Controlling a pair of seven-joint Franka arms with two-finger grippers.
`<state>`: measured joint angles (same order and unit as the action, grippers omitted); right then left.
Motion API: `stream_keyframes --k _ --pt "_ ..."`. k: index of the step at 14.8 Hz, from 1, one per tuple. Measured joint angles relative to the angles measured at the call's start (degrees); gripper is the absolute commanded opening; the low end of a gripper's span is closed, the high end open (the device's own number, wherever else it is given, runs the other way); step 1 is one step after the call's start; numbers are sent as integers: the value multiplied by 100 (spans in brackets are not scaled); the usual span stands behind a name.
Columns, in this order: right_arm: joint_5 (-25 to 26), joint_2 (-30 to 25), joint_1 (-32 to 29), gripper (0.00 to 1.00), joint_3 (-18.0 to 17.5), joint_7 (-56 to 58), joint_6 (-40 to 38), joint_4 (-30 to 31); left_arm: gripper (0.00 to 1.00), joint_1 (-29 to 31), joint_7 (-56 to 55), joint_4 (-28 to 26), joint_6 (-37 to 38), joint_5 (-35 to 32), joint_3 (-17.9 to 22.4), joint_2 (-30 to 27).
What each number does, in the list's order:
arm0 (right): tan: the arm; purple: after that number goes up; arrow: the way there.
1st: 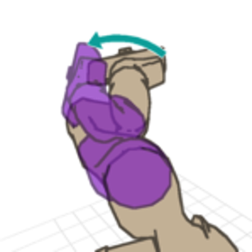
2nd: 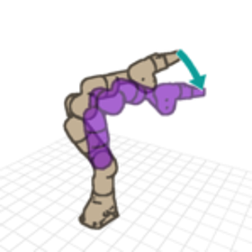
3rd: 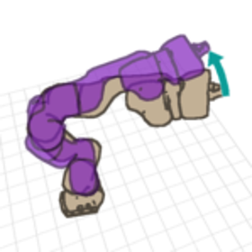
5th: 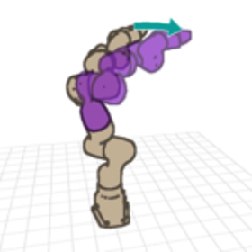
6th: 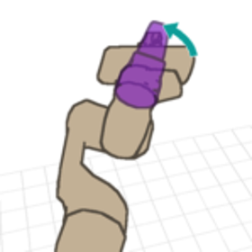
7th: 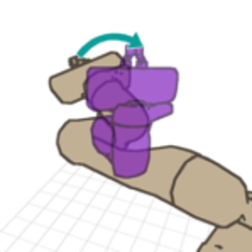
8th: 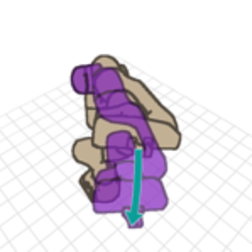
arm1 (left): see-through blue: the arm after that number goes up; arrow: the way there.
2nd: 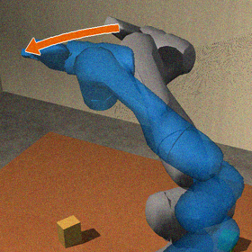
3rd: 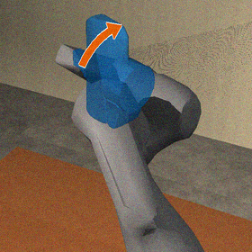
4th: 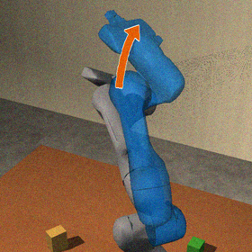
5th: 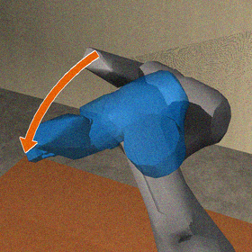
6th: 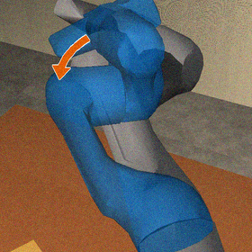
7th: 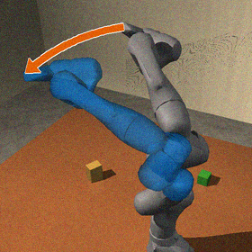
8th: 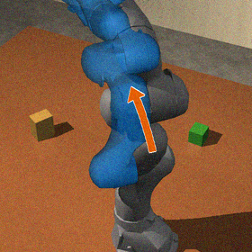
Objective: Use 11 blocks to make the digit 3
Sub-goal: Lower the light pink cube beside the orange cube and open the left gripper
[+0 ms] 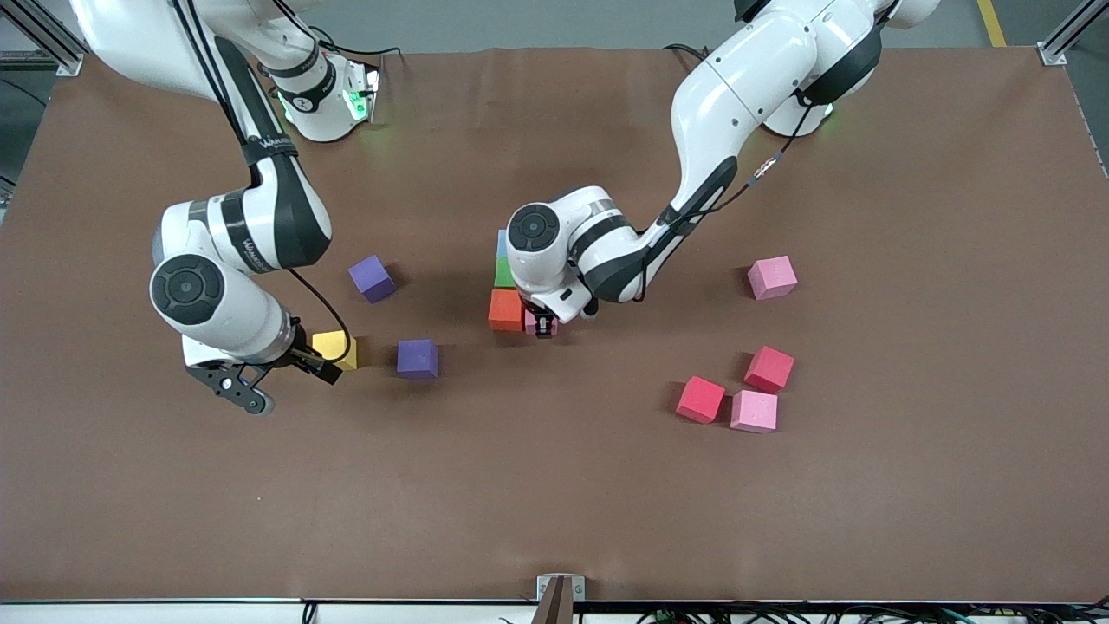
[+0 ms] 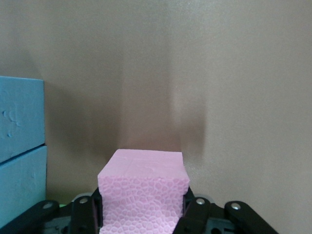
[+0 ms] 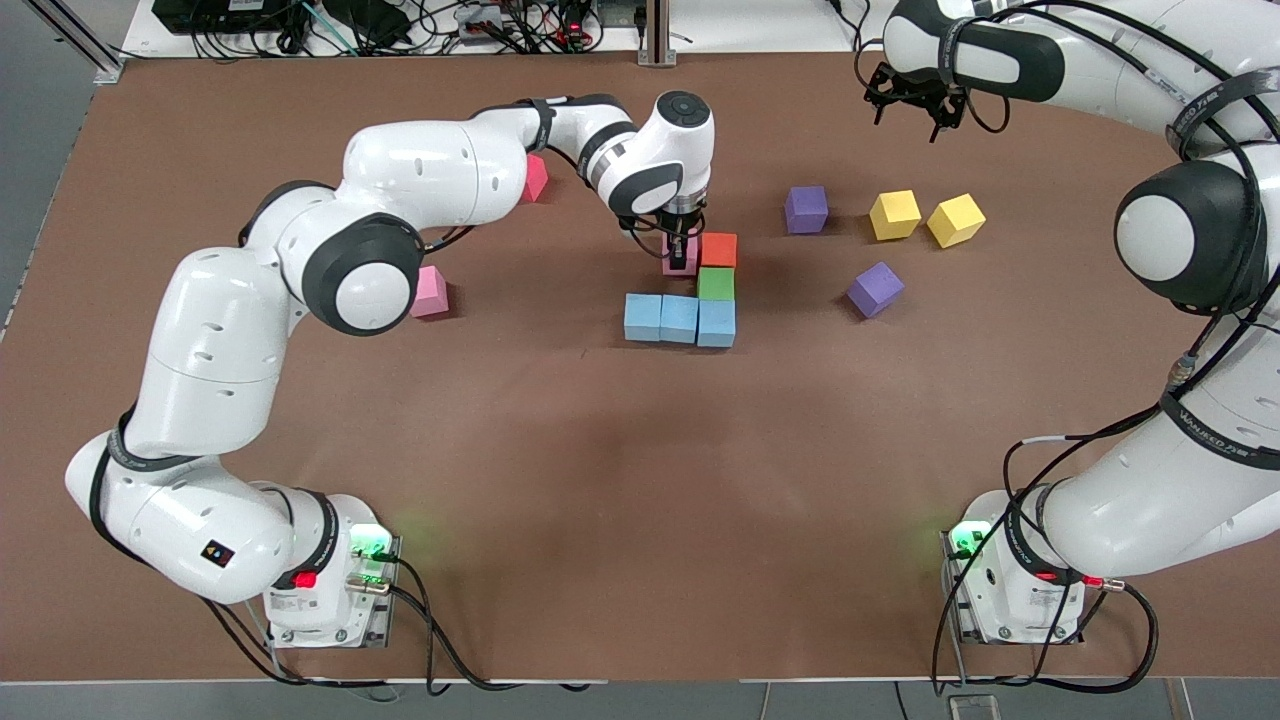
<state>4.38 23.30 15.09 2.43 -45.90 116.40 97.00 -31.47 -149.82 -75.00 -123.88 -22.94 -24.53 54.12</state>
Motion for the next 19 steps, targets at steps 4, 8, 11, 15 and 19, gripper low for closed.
stream_keyframes --k 4,8,11,15,19 --pt "41 0 -6 100 0 1 0 0 42 -8 -8 8 66 85 1 -2" --pt "48 2 -11 100 0 2 0 0 43 -11 -102 8 71 99 1 -2" --pt "48 32 -11 100 0 2 52 0 44 -13 -103 8 63 108 7 -2" --pt "48 110 -11 100 0 2 129 0 74 -102 -104 9 54 142 108 -23" --pt "49 130 -12 100 0 3 173 0 100 -157 -103 -51 4 146 167 46"
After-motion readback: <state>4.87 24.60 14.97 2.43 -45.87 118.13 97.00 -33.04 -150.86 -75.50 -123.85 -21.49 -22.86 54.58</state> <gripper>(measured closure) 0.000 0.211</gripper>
